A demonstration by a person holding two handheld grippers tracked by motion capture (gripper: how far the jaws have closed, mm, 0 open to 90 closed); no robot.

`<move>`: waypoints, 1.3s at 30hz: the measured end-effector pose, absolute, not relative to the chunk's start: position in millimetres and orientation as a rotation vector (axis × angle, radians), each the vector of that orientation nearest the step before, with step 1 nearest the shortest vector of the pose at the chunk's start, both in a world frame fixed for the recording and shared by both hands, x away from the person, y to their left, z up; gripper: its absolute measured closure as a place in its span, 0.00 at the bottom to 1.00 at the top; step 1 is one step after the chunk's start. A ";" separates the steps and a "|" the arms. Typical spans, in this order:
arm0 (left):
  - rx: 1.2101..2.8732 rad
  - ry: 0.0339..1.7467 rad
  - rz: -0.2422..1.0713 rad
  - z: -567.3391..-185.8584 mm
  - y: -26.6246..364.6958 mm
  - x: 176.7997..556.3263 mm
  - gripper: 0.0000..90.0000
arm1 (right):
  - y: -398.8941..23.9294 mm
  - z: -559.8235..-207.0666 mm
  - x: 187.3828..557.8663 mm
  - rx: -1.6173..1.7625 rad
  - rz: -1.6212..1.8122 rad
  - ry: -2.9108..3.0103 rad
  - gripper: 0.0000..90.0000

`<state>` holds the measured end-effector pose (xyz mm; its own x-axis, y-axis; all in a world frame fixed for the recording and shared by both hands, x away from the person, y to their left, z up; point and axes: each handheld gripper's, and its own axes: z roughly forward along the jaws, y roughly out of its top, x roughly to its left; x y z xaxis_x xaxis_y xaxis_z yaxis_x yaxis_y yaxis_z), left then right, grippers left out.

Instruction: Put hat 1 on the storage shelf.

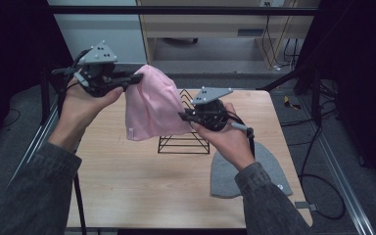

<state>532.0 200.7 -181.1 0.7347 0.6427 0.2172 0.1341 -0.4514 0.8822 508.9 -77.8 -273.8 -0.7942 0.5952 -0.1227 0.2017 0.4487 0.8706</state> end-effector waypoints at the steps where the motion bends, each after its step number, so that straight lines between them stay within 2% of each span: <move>1: 1.975 0.593 0.672 -177.7 196.9 536.7 0.89 | -80.0 -271.2 512.0 0.679 1.295 2.286 0.90; 7: 1.971 0.599 0.703 -168.3 182.2 556.2 0.89 | -91.6 -258.7 532.6 0.707 1.296 2.255 0.91; 15: 2.016 0.620 0.745 -181.0 169.2 580.3 0.89 | -96.7 -272.8 563.4 0.774 1.252 2.260 0.91; 39: 2.038 0.623 0.688 -215.7 157.0 591.5 0.88 | -105.6 -308.8 572.2 0.817 1.190 2.284 0.91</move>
<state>591.5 157.0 -215.7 0.7218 0.6510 0.2350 0.1688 -0.4948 0.8524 572.2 -105.6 -308.8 -0.7307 0.6744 -0.1067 0.2991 0.4566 0.8379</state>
